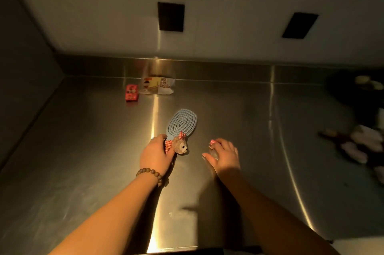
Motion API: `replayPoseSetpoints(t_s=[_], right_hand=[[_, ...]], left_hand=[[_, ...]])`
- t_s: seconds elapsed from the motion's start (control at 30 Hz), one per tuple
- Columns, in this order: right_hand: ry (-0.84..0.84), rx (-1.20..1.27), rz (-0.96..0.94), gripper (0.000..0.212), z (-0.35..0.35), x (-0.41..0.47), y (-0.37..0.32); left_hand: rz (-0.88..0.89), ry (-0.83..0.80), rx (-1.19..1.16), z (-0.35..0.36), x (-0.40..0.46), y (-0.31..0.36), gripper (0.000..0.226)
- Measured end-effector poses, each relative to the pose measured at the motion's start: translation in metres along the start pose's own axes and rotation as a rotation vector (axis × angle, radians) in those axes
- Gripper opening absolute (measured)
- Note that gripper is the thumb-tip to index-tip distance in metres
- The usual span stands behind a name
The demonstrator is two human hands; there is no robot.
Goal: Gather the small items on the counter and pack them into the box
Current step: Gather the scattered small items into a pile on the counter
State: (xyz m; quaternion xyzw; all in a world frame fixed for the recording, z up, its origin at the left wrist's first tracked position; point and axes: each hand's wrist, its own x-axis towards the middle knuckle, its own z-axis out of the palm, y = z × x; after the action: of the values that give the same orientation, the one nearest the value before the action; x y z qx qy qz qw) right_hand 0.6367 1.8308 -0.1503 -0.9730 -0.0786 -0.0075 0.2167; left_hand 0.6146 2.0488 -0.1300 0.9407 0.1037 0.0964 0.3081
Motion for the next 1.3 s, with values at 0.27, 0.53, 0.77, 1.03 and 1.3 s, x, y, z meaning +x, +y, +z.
replayPoseSetpoints(t_s=[0.27,0.53,0.77,1.03,1.3], right_hand=[[0.107,0.033,0.119,0.045,-0.055,-0.056,0.115],[0.136,0.052,0.082,0.043,-0.123,-0.101,0.265],[0.107,0.061,0.163,0.046,-0.178,-0.128,0.378],[0.112,-0.242,0.017,0.076,-0.185,-0.152,0.395],[-0.056,-0.322,0.019,0.069,-0.183,-0.153,0.389]], left_hand=[[0.109,-0.089,0.007,0.080,-0.024,0.103,0.040],[0.114,-0.142,-0.033,0.181,-0.096,0.234,0.039],[0.097,-0.179,-0.059,0.236,-0.137,0.338,0.037],[0.288,-0.309,0.139,0.258,-0.151,0.362,0.099],[0.473,-0.403,0.203,0.271,-0.165,0.365,0.092]])
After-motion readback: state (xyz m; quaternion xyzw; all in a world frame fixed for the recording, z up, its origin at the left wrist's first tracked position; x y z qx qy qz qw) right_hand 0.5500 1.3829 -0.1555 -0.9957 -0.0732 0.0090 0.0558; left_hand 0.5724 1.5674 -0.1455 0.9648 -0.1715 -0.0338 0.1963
